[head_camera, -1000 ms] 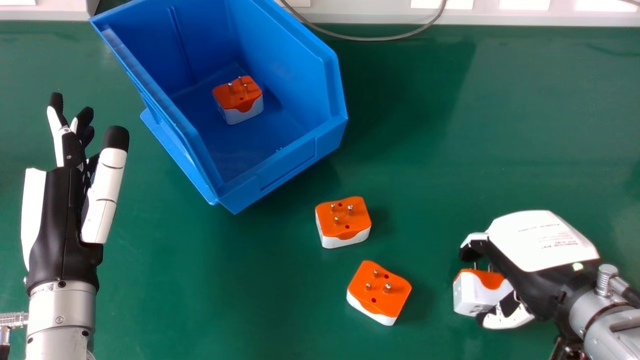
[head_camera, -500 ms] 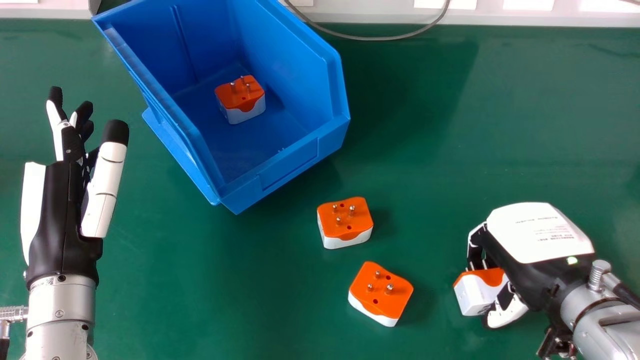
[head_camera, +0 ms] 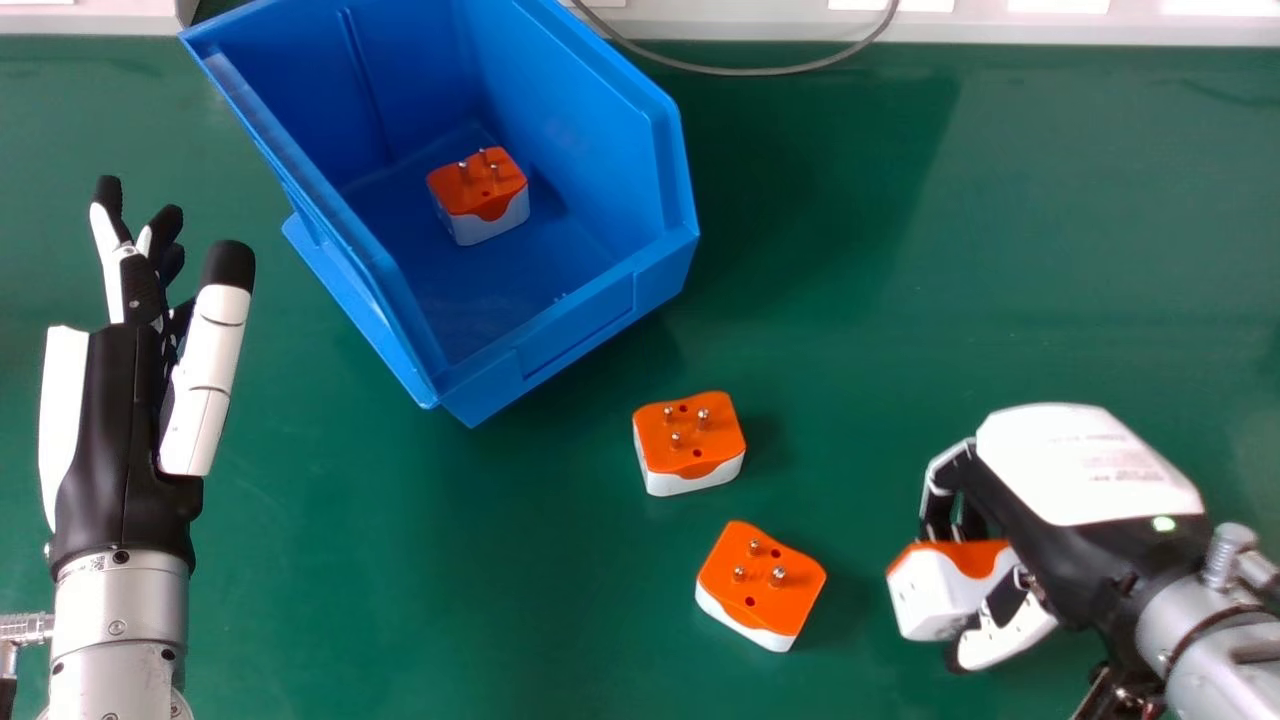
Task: Pick all objects and put in blue box
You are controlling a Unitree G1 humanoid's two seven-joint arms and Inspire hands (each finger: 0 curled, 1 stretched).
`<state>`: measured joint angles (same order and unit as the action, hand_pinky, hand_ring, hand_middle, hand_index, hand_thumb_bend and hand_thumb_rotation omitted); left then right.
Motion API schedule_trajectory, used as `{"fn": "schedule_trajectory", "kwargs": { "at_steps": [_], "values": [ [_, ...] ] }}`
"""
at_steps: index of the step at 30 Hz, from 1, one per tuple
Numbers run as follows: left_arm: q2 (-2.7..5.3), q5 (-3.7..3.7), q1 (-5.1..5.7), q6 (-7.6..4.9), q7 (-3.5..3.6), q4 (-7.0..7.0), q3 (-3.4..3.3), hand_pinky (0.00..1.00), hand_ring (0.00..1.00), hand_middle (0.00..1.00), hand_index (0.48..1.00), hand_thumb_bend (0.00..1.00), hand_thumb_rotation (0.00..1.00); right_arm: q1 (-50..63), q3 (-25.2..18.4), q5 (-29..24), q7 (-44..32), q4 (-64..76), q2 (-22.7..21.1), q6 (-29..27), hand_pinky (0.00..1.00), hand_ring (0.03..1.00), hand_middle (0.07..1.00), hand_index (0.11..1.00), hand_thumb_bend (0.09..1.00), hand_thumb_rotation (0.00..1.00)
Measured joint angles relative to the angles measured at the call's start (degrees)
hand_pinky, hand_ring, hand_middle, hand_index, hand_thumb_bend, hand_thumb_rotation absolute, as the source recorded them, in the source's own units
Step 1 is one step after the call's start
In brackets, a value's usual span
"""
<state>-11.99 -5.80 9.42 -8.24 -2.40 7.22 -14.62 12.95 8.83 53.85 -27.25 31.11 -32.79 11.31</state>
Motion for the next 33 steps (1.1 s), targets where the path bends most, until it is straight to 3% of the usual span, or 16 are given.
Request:
{"fn": "schedule_trajectory", "kwargs": {
  "at_steps": [8, 13, 18, 21, 28, 29, 33],
  "values": [
    [-0.02, -0.12, -0.05, -0.11, -0.26, -0.09, 0.05, 0.89, 0.97, 0.98, 0.981, 0.68, 1.00, -1.69, -2.67, -3.99, -5.65, 10.86, 1.31, 0.73, 0.25, 0.351, 0.454, 0.538, 0.502, 0.00],
    [-0.02, -0.45, -0.33, -0.27, -0.33, -0.61, 0.16, 0.89, 0.97, 0.98, 0.981, 0.68, 1.00, -7.25, -2.87, -5.00, -5.99, 12.33, 2.12, 0.27, 0.29, 0.401, 0.498, 0.555, 0.491, 0.00],
    [-0.01, -0.49, -0.84, -0.77, -0.31, -1.81, 0.37, 0.89, 0.97, 0.98, 0.981, 0.71, 1.00, -16.48, 0.46, -5.74, -2.83, 8.10, 6.16, -2.55, 0.30, 0.414, 0.503, 0.563, 0.487, 0.00],
    [0.00, -0.56, -1.08, -1.24, -0.39, -2.15, 0.41, 0.89, 0.97, 0.98, 0.980, 0.72, 1.00, -21.84, 3.12, -5.67, 1.85, 2.36, 9.04, -5.40, 0.34, 0.445, 0.512, 0.521, 0.492, 0.00],
    [0.15, -0.98, -1.22, -1.64, -1.38, -2.38, 0.87, 0.89, 0.97, 0.98, 0.979, 0.73, 1.00, -34.51, 8.39, -3.45, 9.46, -13.30, 14.86, -8.17, 0.35, 0.454, 0.502, 0.508, 0.494, 0.00],
    [0.08, -0.97, -1.01, -1.71, -1.62, -2.49, 0.60, 0.89, 0.97, 0.98, 0.979, 0.73, 1.00, -36.96, 9.50, -3.30, 9.92, -15.90, 15.76, -8.24, 0.34, 0.450, 0.498, 0.511, 0.494, 0.00],
    [0.12, -0.99, -1.06, -2.01, -1.65, -2.61, 0.81, 0.90, 0.97, 0.98, 0.973, 0.74, 1.00, -44.87, 12.05, -1.83, 10.55, -24.46, 18.58, -7.60, 0.32, 0.441, 0.503, 0.551, 0.488, 0.00]
  ]
}}
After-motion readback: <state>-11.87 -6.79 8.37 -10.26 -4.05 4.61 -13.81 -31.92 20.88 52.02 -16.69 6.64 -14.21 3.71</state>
